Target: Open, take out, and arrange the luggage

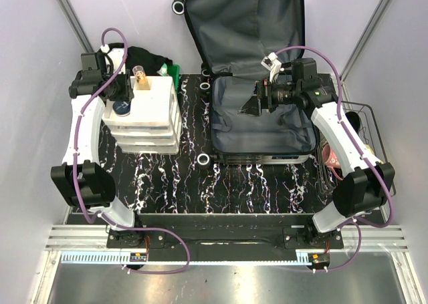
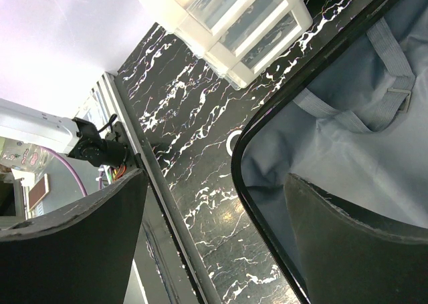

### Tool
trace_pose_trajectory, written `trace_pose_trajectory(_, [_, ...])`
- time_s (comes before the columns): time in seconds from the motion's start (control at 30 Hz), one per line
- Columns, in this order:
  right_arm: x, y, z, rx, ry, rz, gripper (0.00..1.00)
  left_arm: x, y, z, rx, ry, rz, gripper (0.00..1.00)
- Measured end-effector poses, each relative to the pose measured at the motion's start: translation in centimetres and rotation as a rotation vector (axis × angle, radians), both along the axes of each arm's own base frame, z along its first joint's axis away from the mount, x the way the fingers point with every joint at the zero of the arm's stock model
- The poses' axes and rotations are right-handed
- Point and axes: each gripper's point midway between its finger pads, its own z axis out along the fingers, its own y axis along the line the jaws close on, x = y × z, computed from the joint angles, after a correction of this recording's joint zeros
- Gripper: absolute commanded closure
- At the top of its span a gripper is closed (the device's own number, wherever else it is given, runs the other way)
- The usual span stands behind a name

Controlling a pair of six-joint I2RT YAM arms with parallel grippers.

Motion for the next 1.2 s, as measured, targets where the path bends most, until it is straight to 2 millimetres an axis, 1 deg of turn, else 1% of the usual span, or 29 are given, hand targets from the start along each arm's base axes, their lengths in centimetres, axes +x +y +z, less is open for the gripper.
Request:
trace_pose_trajectory(0.1, [0.0,0.0,0.0,0.0,0.0,0.0,0.07,0.5,-0.4,-0.5,-0.006,0.01,-0.008,0.8])
trace_pose_trajectory(0.23, [0.0,0.0,0.0,-0.001,0.0,0.0,0.07,0.9,-0.9,-1.2,0.0,0.024,-0.01,0.87])
trace_pose_trajectory(0.4, [0.1,0.0,-0.2,-0.005,0.0,0.002,0.07,0.9,-0.8,-1.5,0.009,0.035,0.018,0.89])
trace_pose_trajectory(0.43, [0.2,0.0,-0.2,-0.006,0.001,0.002,0.07,0.9,-0.7,-1.6,0.009,0.037,0.022,1.0])
trace_pose_trajectory(0.57, [0.4,0.1,-0.4,-0.008,0.006,0.003,0.07,0.6,-0.4,-1.7,0.021,0.043,0.054,1.0])
trace_pose_trajectory(0.7, [0.8,0.1,-0.5,-0.009,0.013,0.003,0.07,-0.1,0.2,-1.7,0.048,0.049,0.086,1.0])
trace_pose_trajectory(0.8, [0.9,0.1,-0.5,-0.009,0.014,0.002,0.07,-1.5,1.1,-1.7,0.078,0.061,0.121,1.0])
trace_pose_trajectory(0.9, [1.1,0.1,-0.4,-0.007,0.012,0.003,0.07,-3.5,2.4,-1.7,0.098,0.093,0.166,1.0])
trace_pose_trajectory(0.97, [1.2,0.2,-0.5,-0.007,0.016,0.003,0.08,-5.0,3.8,-1.8,0.112,0.117,0.201,1.0])
trace_pose_trajectory(1.07, [1.4,0.3,-0.6,-0.005,0.023,0.008,0.08,-6.6,5.8,-1.8,0.128,0.141,0.241,1.0])
trace_pose_trajectory(1.2, [1.8,0.4,-1.1,-0.007,0.037,0.01,0.08,-7.8,8.8,-1.8,0.16,0.157,0.264,1.0])
